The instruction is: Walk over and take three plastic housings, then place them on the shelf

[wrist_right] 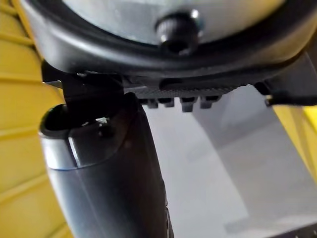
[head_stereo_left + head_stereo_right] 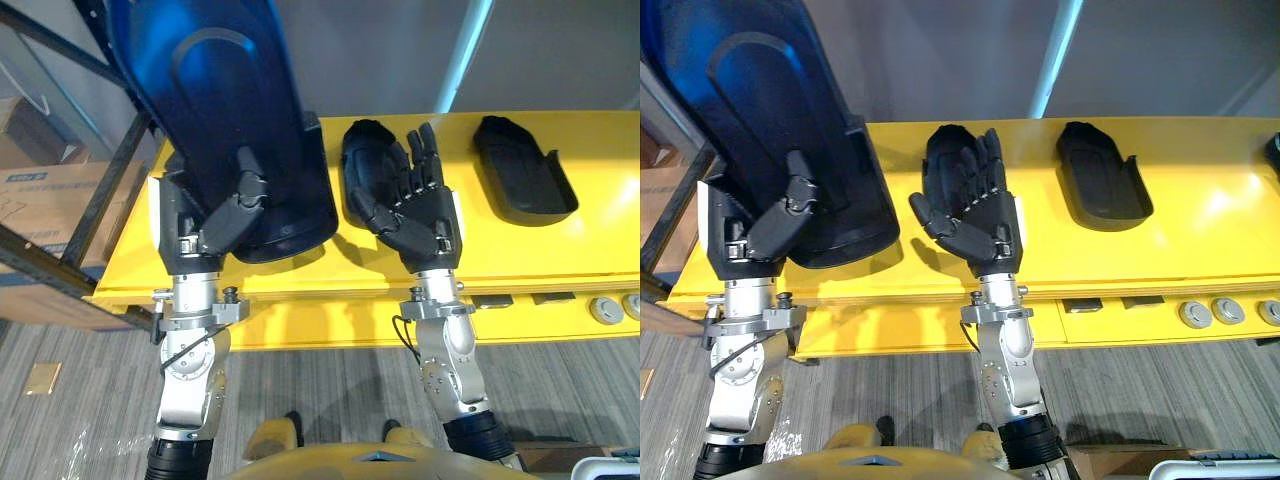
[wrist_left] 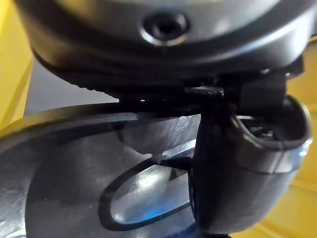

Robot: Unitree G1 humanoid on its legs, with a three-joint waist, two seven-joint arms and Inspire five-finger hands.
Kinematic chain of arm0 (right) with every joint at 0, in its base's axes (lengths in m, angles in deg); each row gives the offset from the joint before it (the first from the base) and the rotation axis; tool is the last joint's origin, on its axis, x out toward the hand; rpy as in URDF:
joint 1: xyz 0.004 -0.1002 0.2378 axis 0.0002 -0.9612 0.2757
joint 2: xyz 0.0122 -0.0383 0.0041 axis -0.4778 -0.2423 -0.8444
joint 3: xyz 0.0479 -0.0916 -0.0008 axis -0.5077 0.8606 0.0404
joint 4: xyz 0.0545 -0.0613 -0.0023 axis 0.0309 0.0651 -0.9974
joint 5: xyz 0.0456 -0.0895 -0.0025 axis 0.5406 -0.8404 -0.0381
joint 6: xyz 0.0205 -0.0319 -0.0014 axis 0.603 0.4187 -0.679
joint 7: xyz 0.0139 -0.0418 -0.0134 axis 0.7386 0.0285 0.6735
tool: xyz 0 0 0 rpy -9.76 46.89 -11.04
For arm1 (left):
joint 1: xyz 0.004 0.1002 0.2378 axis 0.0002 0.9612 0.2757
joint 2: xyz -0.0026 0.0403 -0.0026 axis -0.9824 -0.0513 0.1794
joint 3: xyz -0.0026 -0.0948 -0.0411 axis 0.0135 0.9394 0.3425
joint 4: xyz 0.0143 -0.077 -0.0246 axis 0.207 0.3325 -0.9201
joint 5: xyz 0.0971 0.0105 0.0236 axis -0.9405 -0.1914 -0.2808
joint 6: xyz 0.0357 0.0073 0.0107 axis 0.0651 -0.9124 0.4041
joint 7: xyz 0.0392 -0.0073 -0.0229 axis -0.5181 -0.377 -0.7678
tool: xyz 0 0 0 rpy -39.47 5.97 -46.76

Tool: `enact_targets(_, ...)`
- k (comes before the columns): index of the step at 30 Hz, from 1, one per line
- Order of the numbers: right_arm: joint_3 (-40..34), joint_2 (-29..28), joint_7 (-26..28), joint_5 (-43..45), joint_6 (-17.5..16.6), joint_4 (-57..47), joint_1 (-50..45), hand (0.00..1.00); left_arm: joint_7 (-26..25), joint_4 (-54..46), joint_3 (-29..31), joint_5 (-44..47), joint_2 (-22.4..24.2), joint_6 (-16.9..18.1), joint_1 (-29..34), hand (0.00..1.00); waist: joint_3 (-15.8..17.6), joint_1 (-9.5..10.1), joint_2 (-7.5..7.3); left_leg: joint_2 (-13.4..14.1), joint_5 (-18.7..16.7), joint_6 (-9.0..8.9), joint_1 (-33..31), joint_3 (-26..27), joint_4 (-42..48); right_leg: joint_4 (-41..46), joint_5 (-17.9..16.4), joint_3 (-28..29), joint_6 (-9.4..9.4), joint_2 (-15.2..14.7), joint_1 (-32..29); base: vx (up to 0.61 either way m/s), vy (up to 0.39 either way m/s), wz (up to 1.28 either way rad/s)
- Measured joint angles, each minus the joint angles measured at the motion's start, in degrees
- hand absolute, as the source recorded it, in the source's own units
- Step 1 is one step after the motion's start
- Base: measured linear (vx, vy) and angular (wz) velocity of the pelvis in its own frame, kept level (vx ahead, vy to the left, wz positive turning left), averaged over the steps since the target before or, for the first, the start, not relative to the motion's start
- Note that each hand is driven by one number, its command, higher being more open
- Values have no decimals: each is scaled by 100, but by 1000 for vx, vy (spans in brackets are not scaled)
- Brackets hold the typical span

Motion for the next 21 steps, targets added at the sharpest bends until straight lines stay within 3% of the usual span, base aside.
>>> enact_targets(4,-240,30,-71,-32,9,-79,-27,100,-61,57,-136,-46,14,-170,-13,0,-9,-100,17,108,244,-114,185,154,-538,-156,124,131,-87,107,-90,-17,-50,-22)
enact_targets(8,-362,22,-119,-199,135,-939,-536,100,-282,74,-7,-225,106,-355,1,0,-12,-106,24,170,413,-167,378,254,-866,-201,147,204,-104,163,-71,-28,-38,-11)
enact_targets(12,-346,14,201,-168,156,-1196,-737,100,-519,75,302,-228,256,-420,295,0,-12,-180,44,172,290,-130,281,241,-551,-185,142,242,-96,200,-37,-36,-10,-2)
enact_targets(15,-312,29,415,-146,268,-1100,-743,100,-715,110,488,-224,408,-486,618,0,11,-117,102,245,195,-110,152,248,-291,-161,150,268,-81,180,-44,-86,25,1)
enact_targets(17,-322,26,430,-180,281,-1075,-817,100,-723,249,600,-225,492,-549,675,0,31,-50,100,200,199,-69,96,201,-225,-168,130,212,-105,82,0,-79,87,26)
enact_targets(18,-363,45,461,-179,297,-1077,-828,100,-701,357,653,-228,505,-572,664,0,152,-88,38,197,-4,133,-111,270,315,-192,130,77,-73,-48,139,-46,95,47)
enact_targets(19,-446,50,468,-159,325,-1072,-827,100,-684,391,655,-228,475,-573,705,0,205,-80,46,302,-91,280,-251,318,723,-92,91,21,-50,-150,186,-66,137,46)
enact_targets(21,-566,93,535,-73,347,-1065,-842,100,-652,398,655,-231,470,-573,868,0,253,-73,-22,643,-98,281,-432,318,1120,100,-45,8,62,-363,181,-85,185,13)
